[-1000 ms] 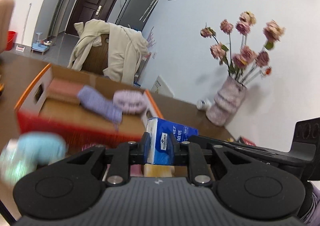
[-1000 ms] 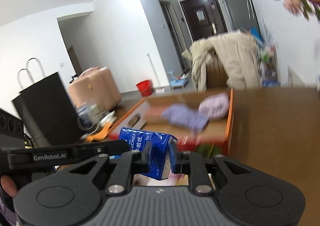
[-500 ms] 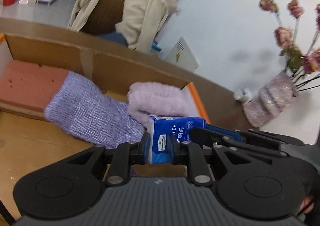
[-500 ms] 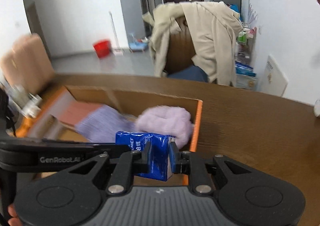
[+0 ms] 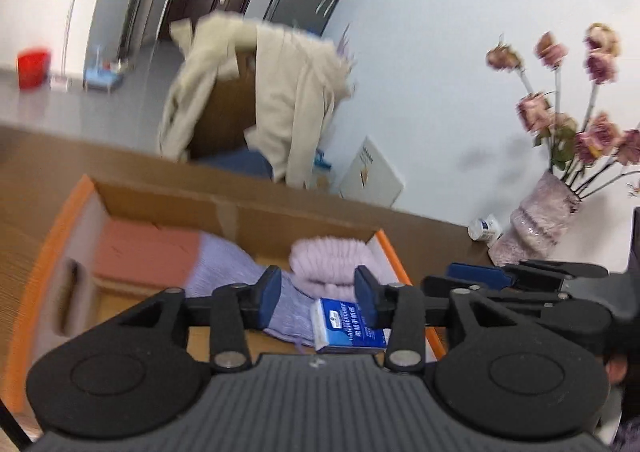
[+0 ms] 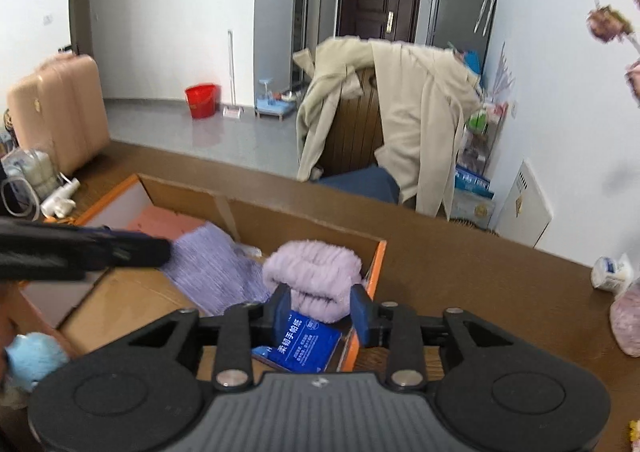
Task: Organize soft objects
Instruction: 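Open both grippers to drop the handkerchief pack into the box, then withdraw both grippers toward the clear plastic bag and white foam cylinder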
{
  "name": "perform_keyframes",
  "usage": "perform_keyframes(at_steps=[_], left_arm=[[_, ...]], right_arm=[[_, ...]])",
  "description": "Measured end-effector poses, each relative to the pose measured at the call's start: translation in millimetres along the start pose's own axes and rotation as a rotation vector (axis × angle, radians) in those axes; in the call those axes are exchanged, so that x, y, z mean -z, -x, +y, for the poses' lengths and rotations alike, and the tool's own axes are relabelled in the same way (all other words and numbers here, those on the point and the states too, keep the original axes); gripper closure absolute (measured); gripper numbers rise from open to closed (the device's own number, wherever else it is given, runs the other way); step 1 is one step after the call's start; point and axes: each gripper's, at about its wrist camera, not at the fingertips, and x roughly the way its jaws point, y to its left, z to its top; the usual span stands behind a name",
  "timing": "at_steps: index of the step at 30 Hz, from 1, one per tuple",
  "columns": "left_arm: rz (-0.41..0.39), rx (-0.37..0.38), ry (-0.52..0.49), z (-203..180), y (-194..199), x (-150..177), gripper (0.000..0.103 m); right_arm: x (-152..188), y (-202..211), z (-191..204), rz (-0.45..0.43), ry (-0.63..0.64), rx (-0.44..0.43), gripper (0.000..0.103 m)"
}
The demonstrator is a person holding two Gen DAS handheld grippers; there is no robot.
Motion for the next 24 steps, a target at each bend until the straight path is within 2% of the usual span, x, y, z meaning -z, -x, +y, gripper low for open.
perform_keyframes(at_steps=[1, 3, 5, 10, 14, 16, 21, 24], left_arm=[[-0.016, -0.016, -0.022, -1, 16, -1, 0.056], [-0.048, -0.038, -0.063, -3, 51, -2, 0.036], [-0.087, -0.069, -0.086, -4, 87, 3, 0.028], [-0.160, -0.149, -0.129, -7, 162, 31, 0.021], [-0.209, -0.217, -0.179, -14, 212, 76, 0.018], [-0.238, -0.231, -0.186, -15, 235, 100, 0.016], [-0.280, -0.263, -0.172, -15, 274, 164, 0.011], [-0.283, -0.305, -0.200, -18, 284, 204, 0.008]], right_arm=[[0, 11, 0, -0.015, 0.005, 0.001, 0.068], [1, 34, 0, -0.041, 0.016, -0.001, 0.063], [6, 59, 2, -0.077, 0.020, -0.011, 0.058], [25, 124, 8, -0.172, 0.023, -0.040, 0.049], [61, 174, 21, -0.257, 0.035, -0.067, 0.043], [83, 201, 31, -0.303, 0.043, -0.079, 0.037], [140, 249, 60, -0.375, 0.070, -0.122, 0.021], [174, 263, 80, -0.391, 0.098, -0.119, 0.019]])
